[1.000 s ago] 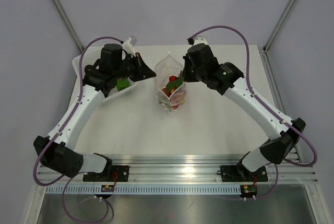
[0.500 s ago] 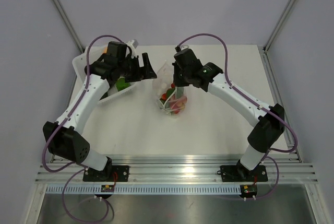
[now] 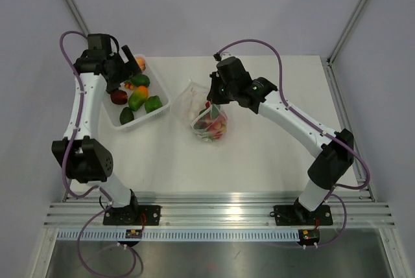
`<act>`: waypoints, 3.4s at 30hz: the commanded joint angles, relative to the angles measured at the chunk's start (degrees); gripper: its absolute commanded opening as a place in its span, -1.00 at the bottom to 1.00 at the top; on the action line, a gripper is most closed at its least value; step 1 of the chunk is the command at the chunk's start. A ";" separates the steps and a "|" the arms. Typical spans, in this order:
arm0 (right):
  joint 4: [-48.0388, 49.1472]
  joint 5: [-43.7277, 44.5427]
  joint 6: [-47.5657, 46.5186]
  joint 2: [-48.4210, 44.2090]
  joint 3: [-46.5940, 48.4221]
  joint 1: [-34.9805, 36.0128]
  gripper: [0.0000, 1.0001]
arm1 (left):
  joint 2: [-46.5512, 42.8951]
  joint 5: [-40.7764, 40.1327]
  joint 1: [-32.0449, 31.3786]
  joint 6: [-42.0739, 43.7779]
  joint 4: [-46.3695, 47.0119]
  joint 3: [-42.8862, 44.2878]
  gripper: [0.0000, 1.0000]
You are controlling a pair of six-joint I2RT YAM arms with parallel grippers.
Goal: Place the food in the zip-top bag and seal the zipper
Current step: Pick up the fake fruit from the bin, then place the fake fruit in the zipper food storage bag.
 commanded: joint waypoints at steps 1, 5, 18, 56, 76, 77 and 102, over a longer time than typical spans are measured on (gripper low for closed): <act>4.44 -2.30 -0.44 -2.02 -0.62 -0.12 -1.00 | 6.72 -11.20 1.69 -2.07 -5.09 4.07 0.92; 4.88 -2.48 -0.62 -2.46 -1.76 -0.03 -1.00 | 11.48 -16.28 3.37 -3.75 -5.71 4.96 0.98; 5.32 -3.09 -0.27 -2.37 -2.99 -0.03 -1.00 | 18.87 -7.36 4.25 0.63 2.36 1.63 0.77; 4.53 -5.99 2.72 -1.76 -2.91 0.32 -1.00 | 36.00 -14.19 -1.46 19.72 7.82 10.93 0.69; 2.59 -6.87 2.10 1.23 1.66 1.29 -1.00 | 16.51 -12.62 -3.93 10.67 12.30 -2.68 -0.42; 2.77 -6.87 2.02 1.40 1.75 1.29 -1.00 | 13.80 -12.27 -3.93 10.40 12.57 -4.17 -0.42; 6.20 -4.94 4.74 2.55 1.66 2.17 -1.00 | -13.56 17.70 -18.59 0.22 12.38 -12.43 -0.68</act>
